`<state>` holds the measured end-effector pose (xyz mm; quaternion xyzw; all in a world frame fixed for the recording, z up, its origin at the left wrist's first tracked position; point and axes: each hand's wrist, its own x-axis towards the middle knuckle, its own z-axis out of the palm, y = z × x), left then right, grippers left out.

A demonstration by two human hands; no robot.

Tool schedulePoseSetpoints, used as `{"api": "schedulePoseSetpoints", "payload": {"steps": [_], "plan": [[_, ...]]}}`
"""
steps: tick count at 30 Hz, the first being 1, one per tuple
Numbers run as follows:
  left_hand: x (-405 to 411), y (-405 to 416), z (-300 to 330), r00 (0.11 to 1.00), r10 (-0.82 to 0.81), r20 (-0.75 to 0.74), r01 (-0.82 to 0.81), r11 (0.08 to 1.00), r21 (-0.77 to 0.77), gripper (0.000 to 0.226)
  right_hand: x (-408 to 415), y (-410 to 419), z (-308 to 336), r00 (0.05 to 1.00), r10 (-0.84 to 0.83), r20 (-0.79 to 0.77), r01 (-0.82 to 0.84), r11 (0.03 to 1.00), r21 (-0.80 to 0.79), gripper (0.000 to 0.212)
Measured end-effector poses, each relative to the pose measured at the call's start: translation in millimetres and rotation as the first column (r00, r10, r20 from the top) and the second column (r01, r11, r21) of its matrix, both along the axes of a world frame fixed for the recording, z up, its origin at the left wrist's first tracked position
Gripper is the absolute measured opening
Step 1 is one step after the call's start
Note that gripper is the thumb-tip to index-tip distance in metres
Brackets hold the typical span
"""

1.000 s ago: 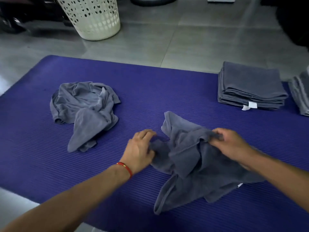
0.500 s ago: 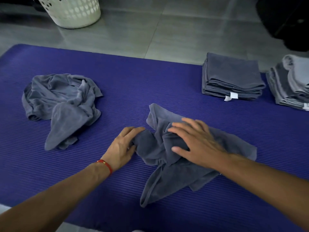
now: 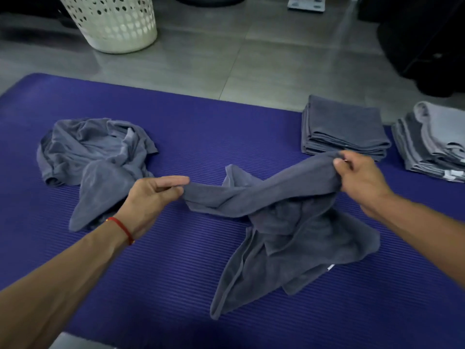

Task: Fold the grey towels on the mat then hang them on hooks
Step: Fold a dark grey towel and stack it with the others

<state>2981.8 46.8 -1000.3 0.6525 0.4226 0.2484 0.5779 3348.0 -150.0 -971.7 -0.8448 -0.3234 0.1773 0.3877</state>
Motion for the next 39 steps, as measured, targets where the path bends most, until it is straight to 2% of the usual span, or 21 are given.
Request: {"api": "schedulePoseSetpoints", "payload": {"steps": [1,3,6,8,11,13,14,16,17,19,21,23,25,26,28,29,31,32,34,37,39], "plan": [[5,3,6,0.998,-0.062,-0.006,0.063,0.998,0.013,0.032,9,-5,6,0.994,-0.048,-0.102,0.056,0.996,0.075,0.018],[18,11,19,0.984,-0.156,-0.089,0.171,0.966,0.193,0.037,20,-18,22,0.974,-0.100,-0.205,0.137,0.976,0.171,0.020],[48,24,43,0.986,-0.087,-0.144,0.144,0.881,0.451,0.024,30,-49,55,0.961,-0.180,-0.212,0.229,0.944,0.237,0.022],[73,30,56,0.997,-0.043,-0.058,0.064,0.902,0.428,0.021,39,-80,69,0.954,-0.246,-0.170,0.284,0.925,0.253,0.023],[118,28,74,0.992,-0.067,0.103,0.033,0.952,0.303,0.015,52,-140,72,0.912,-0.410,0.007,0.398,0.889,0.226,0.022],[156,13,87,0.983,-0.133,0.124,0.084,0.937,0.339,0.010,56,-184,69,0.868,-0.493,0.067,0.463,0.849,0.254,0.042],[176,4,94,0.977,-0.166,0.133,0.110,0.929,0.353,0.012,50,-201,72,0.841,-0.537,0.056,0.502,0.816,0.287,0.047],[214,-21,105,0.955,-0.247,0.162,0.175,0.915,0.364,0.017,38,-237,77,0.814,-0.580,0.002,0.548,0.770,0.328,0.031],[230,-32,109,0.943,-0.294,0.153,0.210,0.887,0.411,0.016,31,-256,75,0.805,-0.593,-0.016,0.568,0.763,0.308,0.021],[259,-48,109,0.919,-0.389,0.069,0.296,0.794,0.532,0.010,16,-296,65,0.756,-0.649,-0.080,0.643,0.715,0.275,0.020],[286,-67,110,0.864,-0.504,-0.021,0.425,0.706,0.567,0.006,-4,-331,50,0.675,-0.696,-0.245,0.738,0.636,0.226,0.025],[313,-89,107,0.784,-0.610,-0.114,0.561,0.617,0.552,0.007,-19,-354,31,0.582,-0.672,-0.458,0.791,0.599,0.125,0.027],[339,-108,99,0.721,-0.658,-0.218,0.664,0.564,0.491,0.009,-22,-368,10,0.482,-0.646,-0.592,0.820,0.571,0.043,0.027],[351,-117,94,0.662,-0.708,-0.247,0.736,0.551,0.394,0.012,-20,-374,1,0.439,-0.637,-0.634,0.833,0.552,0.022,0.027],[373,-135,87,0.475,-0.834,-0.281,0.880,0.455,0.135,0.022,-14,-384,-20,0.388,-0.635,-0.668,0.855,0.518,0.004,0.027],[386,-143,82,0.407,-0.853,-0.327,0.911,0.405,0.078,0.027,-12,-389,-30,0.373,-0.638,-0.674,0.864,0.504,0.001,0.028],[421,-157,73,0.394,-0.737,-0.549,0.919,0.322,0.228,0.027,-5,-398,-46,0.360,-0.672,-0.648,0.885,0.465,0.010,0.028],[443,-167,69,0.443,-0.634,-0.634,0.895,0.274,0.351,0.025,-1,-402,-51,0.349,-0.713,-0.608,0.905,0.425,0.021,0.028],[487,-194,65,0.532,-0.522,-0.667,0.834,0.185,0.521,0.017,11,-416,-63,0.263,-0.812,-0.521,0.958,0.283,0.041,0.027],[558,-257,70,0.583,-0.534,-0.612,0.758,0.085,0.647,0.015,36,-444,-73,0.009,-0.912,-0.411,0.998,-0.015,0.056,0.024],[600,-305,73,0.592,-0.554,-0.585,0.728,0.056,0.683,0.024,48,-462,-73,-0.096,-0.952,-0.291,0.991,-0.119,0.061,0.022]]}}
